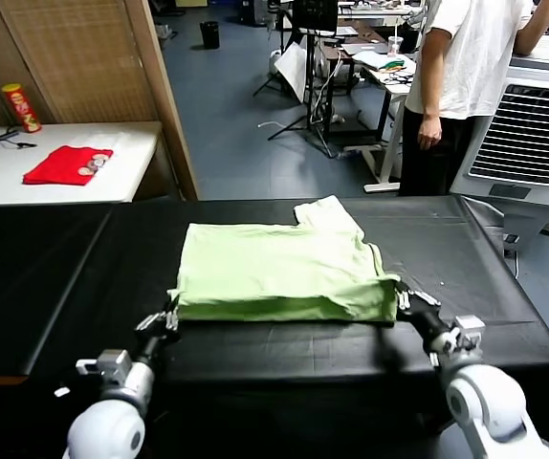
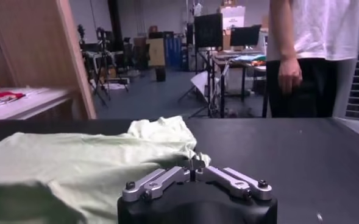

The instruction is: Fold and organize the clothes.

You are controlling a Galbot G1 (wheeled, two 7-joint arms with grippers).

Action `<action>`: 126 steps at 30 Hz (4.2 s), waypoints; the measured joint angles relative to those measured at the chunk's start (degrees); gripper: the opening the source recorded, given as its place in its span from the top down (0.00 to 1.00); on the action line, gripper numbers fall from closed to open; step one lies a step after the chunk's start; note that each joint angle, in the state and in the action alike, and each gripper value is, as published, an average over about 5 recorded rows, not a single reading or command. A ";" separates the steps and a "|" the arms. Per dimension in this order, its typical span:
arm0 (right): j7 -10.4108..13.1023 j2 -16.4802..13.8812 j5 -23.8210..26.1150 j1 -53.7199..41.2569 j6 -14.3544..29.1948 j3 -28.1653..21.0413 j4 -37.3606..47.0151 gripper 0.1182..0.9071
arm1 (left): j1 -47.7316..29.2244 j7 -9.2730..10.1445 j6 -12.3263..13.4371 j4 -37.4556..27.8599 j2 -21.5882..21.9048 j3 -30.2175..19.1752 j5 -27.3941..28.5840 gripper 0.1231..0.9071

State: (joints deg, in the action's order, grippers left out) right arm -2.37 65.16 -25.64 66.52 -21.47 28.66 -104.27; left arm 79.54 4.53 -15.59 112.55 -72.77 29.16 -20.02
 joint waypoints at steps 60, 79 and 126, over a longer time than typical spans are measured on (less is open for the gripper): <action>0.89 0.29 6.38 25.05 -7.92 6.97 -18.15 1.00 | 11.30 1.90 -4.98 6.40 3.15 0.36 -0.15 0.99; 2.55 -0.38 -1.30 29.91 -12.08 11.90 -29.85 0.14 | 20.97 6.07 -9.61 17.67 4.28 4.48 -3.26 0.25; 1.86 9.26 2.14 -39.08 -10.89 -18.31 40.75 0.32 | -40.39 4.41 -17.41 -35.61 8.58 -15.59 -18.60 0.14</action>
State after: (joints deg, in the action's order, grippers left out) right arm -0.51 74.43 -23.50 27.44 -32.36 10.35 -63.52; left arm 39.16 8.95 -32.99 76.94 -64.19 13.57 -38.62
